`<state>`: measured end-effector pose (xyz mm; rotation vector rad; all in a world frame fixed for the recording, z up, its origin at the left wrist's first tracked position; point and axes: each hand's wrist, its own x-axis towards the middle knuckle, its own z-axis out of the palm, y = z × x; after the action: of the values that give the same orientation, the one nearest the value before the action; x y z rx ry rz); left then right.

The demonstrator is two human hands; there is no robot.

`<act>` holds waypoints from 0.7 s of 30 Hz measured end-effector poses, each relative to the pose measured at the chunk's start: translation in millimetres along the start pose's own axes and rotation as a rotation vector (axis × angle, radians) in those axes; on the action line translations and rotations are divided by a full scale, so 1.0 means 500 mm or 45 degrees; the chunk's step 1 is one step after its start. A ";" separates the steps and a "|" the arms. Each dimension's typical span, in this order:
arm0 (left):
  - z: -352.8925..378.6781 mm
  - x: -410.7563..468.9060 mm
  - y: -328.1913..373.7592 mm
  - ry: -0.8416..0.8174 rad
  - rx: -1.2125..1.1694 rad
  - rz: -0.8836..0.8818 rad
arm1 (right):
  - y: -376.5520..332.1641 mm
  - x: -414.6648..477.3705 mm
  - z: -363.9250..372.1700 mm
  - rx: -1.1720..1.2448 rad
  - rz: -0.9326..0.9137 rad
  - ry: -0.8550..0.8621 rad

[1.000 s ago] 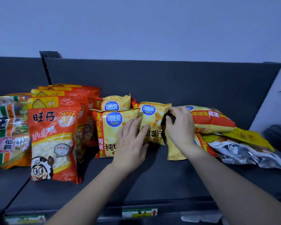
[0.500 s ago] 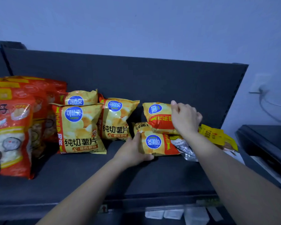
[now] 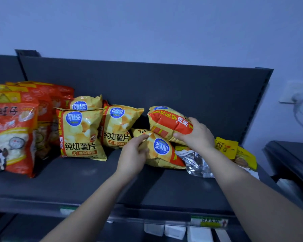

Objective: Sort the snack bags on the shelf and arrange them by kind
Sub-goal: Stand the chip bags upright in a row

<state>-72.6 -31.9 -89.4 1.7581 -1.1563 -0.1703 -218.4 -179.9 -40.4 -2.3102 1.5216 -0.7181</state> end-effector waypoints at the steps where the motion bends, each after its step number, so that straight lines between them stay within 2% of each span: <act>1: -0.002 0.002 0.002 0.026 -0.025 0.042 | 0.002 0.000 0.001 0.034 -0.033 0.045; 5: -0.028 0.018 0.031 0.101 -0.049 0.193 | 0.001 0.003 0.004 0.210 -0.032 0.238; 9: -0.075 0.042 0.081 0.079 -0.055 0.293 | -0.007 -0.016 0.002 0.368 -0.006 0.360; 13: -0.155 0.054 0.116 -0.088 0.034 0.228 | -0.023 -0.048 0.000 0.386 -0.062 0.394; 17: -0.236 0.078 0.102 -0.266 0.229 0.131 | -0.042 -0.086 0.016 0.187 -0.160 0.263; 19: -0.256 0.092 0.066 -0.251 0.286 0.045 | -0.053 -0.101 0.029 0.086 -0.210 0.267; 21: -0.258 0.099 0.023 -0.161 0.285 -0.055 | -0.068 -0.105 0.041 0.149 -0.242 0.275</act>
<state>20.5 13.5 2.8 1.9935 -1.2686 -0.1854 -197.8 -118.9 -54.0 -2.3727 1.3125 -1.1074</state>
